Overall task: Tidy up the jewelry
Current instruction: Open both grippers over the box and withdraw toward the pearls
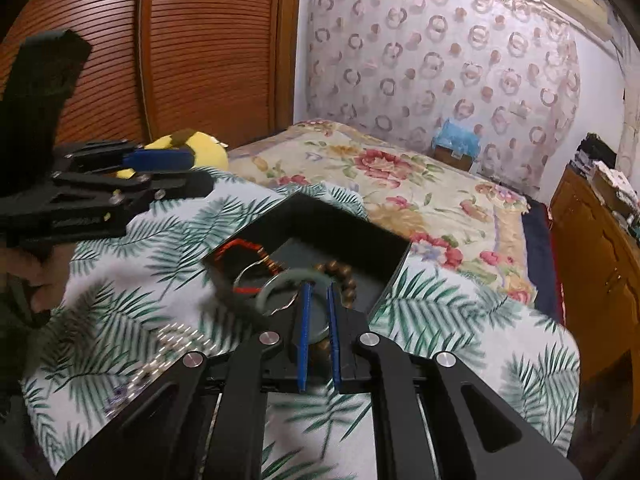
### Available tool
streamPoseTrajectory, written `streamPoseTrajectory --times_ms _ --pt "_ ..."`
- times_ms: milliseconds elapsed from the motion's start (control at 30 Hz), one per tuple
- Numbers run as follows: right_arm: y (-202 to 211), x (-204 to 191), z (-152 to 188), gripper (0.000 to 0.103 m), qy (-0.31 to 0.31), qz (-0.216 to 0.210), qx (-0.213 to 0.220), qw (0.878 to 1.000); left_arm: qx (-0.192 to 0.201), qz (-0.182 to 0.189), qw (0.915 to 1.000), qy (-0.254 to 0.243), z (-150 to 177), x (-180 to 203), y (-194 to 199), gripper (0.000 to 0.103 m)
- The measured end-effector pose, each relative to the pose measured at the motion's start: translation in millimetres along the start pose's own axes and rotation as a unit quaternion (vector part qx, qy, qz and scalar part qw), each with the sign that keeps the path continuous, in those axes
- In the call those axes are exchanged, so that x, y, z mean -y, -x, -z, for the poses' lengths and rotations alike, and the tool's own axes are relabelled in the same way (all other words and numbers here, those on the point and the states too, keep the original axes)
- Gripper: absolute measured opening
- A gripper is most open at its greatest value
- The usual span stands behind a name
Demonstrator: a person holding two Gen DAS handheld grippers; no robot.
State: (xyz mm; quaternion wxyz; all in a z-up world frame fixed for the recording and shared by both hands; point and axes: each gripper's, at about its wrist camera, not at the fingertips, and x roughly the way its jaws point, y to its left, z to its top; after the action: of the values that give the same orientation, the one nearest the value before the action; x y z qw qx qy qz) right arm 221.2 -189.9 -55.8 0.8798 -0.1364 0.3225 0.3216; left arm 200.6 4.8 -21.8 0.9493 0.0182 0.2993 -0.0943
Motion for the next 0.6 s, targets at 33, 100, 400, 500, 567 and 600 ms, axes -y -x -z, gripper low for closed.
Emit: streamPoseTrajectory --times_ms 33,100,400,500,567,600 --pt "2 -3 6 0.01 0.0 -0.002 -0.003 1.0 -0.001 0.001 1.0 -0.001 1 1 2 0.046" --pt "7 -10 17 0.01 0.0 -0.006 -0.011 1.0 -0.003 0.004 1.0 -0.003 6 4 6 0.046" --pt "9 -20 59 0.01 -0.028 -0.014 -0.05 0.998 -0.021 0.013 0.9996 -0.01 36 14 22 0.047" --pt "6 -21 71 0.01 -0.039 -0.02 -0.066 0.997 -0.028 0.018 0.9994 -0.009 48 16 27 0.049" --pt "6 -24 77 0.01 -0.041 -0.02 -0.07 0.996 -0.034 0.02 0.9992 -0.011 56 17 30 0.049" --pt "6 -24 77 0.01 -0.044 -0.022 -0.071 0.996 -0.038 0.019 0.999 -0.011 60 17 30 0.049"
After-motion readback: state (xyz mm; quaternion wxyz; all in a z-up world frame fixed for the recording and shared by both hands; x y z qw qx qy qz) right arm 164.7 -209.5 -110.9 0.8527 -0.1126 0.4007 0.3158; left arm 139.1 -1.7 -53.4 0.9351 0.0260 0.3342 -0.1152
